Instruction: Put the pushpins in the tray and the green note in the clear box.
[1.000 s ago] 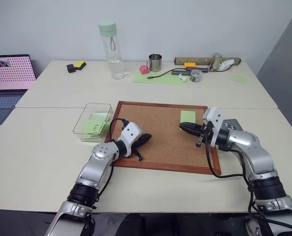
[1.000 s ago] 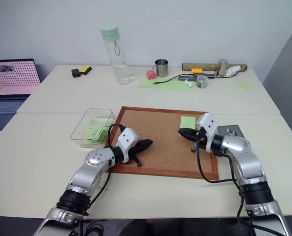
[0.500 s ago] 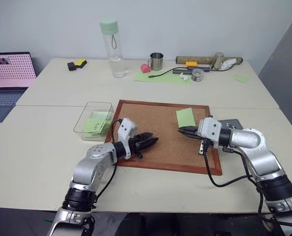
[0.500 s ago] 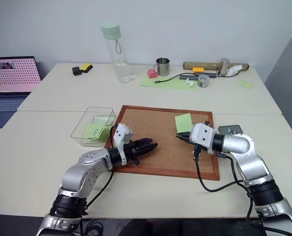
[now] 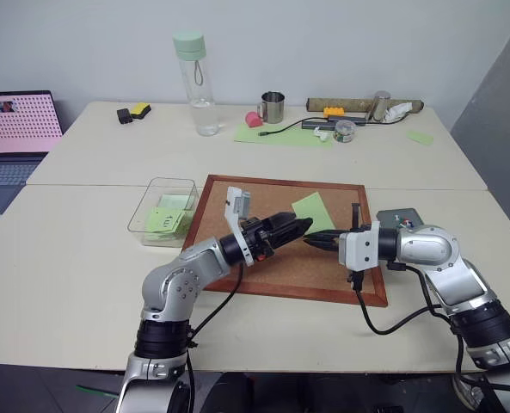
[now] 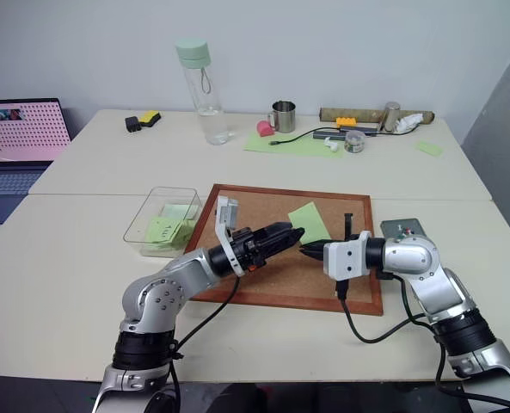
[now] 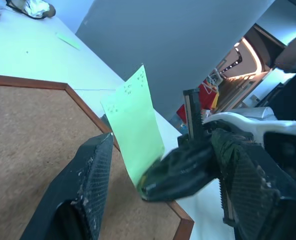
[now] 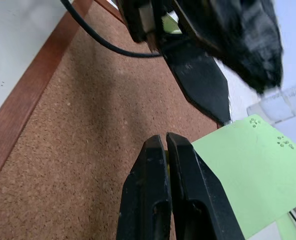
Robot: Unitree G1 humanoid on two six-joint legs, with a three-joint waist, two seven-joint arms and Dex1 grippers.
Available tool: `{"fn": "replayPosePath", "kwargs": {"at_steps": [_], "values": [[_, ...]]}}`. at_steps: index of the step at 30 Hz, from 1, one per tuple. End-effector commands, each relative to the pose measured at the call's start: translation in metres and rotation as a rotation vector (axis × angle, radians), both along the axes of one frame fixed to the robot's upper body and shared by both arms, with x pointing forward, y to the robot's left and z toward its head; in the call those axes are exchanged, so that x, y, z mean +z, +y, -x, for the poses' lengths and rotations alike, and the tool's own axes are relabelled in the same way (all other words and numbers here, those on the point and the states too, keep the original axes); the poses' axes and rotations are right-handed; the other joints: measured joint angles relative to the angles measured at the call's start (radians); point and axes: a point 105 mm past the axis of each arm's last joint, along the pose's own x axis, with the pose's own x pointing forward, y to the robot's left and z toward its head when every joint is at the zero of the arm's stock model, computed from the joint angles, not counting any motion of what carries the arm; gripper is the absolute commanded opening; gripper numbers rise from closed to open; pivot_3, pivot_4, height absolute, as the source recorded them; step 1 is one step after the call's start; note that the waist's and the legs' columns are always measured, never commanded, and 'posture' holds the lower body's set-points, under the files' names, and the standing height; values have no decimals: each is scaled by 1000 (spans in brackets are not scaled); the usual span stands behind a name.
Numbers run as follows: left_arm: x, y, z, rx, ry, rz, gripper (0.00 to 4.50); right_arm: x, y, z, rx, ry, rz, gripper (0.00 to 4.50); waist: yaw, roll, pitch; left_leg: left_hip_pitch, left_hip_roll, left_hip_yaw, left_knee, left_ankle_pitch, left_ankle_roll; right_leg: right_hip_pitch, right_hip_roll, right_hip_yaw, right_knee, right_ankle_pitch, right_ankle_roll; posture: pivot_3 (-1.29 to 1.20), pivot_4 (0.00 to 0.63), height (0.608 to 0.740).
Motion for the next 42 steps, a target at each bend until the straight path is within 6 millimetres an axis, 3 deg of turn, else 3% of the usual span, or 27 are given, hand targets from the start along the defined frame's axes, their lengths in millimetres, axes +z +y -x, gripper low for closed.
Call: {"fn": "replayPosePath", "kwargs": {"at_steps": [1, 5, 20, 36, 38, 42], "values": [[4, -11, 0, -31, -34, -9, 3319, 9, 4, 6, 38, -43, -3, 0, 0, 0, 0, 0, 0, 0, 0, 0, 0, 0, 0, 0, 0, 0, 0, 0, 150, 740], [5, -15, -2, -36, -42, -7, 2938, 9, 5, 6, 38, -41, -8, 0, 0, 0, 0, 0, 0, 0, 0, 0, 0, 0, 0, 0, 0, 0, 0, 0, 150, 740], [4, -19, 0, -38, -62, -8, 50, 6, 7, 6, 42, -30, -15, 0, 0, 0, 0, 0, 0, 0, 0, 0, 0, 0, 0, 0, 0, 0, 0, 0, 150, 740], [-26, -12, -34, 195, -113, -163, 22, 28, -1, 13, -6, -26, -130, 0, 3, 0, 0, 0, 0, 0, 0, 0, 0, 0, 0, 0, 0, 0, 0, 0, 150, 740], [-26, -10, -39, 221, -125, -170, 22, 32, -11, 12, -65, 7, -166, 0, 3, 0, 0, 0, 0, 0, 0, 0, 0, 0, 0, 0, 0, 0, 0, 0, 150, 740], [-23, -6, -43, 253, -133, -155, 22, 34, -52, -7, -309, 102, -248, 0, 10, 0, 0, -1, 0, 0, 0, 0, 0, 0, 0, 0, 0, 0, 0, 0, 150, 740]]}}
